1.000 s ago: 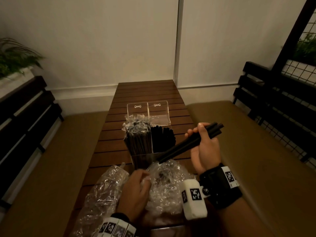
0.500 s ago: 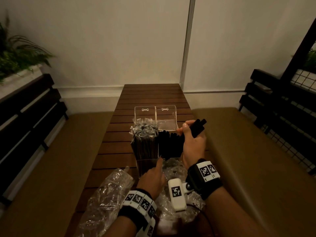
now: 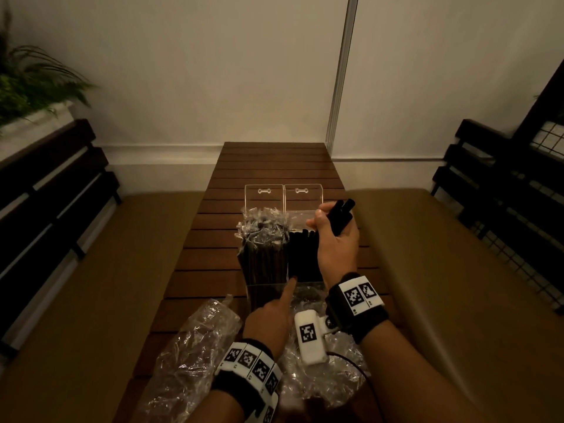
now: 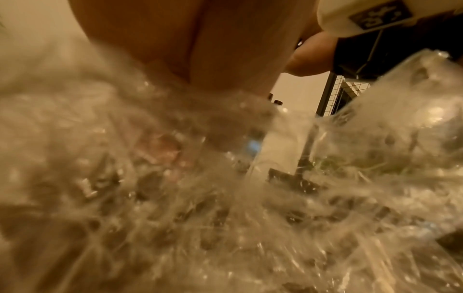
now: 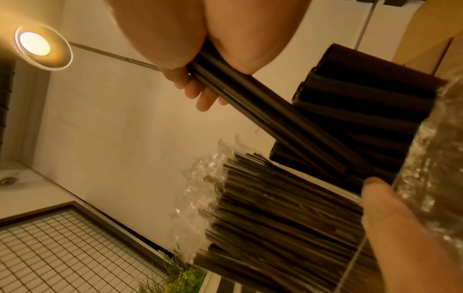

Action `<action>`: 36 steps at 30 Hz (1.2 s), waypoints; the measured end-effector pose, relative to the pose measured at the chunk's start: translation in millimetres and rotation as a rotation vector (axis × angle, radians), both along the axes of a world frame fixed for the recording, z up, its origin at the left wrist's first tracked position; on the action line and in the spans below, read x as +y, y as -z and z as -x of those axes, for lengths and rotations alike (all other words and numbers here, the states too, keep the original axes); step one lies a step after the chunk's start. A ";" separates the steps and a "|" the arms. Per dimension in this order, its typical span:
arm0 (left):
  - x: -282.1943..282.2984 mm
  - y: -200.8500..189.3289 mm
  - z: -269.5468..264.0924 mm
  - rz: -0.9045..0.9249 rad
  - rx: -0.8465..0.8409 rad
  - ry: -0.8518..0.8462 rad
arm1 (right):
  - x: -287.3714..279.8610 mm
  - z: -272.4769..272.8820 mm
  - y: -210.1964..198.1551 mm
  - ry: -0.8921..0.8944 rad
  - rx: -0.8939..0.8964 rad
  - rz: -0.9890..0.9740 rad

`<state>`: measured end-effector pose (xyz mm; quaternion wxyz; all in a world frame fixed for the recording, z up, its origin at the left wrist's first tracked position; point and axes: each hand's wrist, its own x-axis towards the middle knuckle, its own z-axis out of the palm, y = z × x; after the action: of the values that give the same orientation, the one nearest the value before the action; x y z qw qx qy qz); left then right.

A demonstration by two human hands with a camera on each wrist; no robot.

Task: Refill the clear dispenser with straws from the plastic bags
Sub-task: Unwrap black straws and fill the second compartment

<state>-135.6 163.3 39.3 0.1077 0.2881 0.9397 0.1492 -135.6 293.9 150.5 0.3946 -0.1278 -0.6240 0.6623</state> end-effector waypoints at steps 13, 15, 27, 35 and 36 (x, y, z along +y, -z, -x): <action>6.9 -5.3 -7.2 0.050 0.069 -0.034 | -3.2 1.6 12.6 -0.099 -0.027 -0.128; 7.9 -3.5 -5.8 0.034 0.082 -0.044 | -0.6 1.3 12.1 -0.111 -0.024 -0.099; 7.4 8.8 -0.1 -0.055 0.137 -0.026 | 7.9 -1.2 12.8 -0.105 -0.016 -0.079; 8.4 9.1 -0.6 -0.086 0.147 -0.048 | 0.7 -2.8 36.4 -0.148 -0.181 -0.262; 8.7 8.3 -0.6 -0.068 0.155 -0.053 | -0.8 -2.9 37.1 -0.148 -0.203 -0.297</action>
<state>-135.0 172.0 31.0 0.0210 0.2772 0.9470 0.1609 -132.7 293.1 113.4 0.2944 -0.0878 -0.7591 0.5739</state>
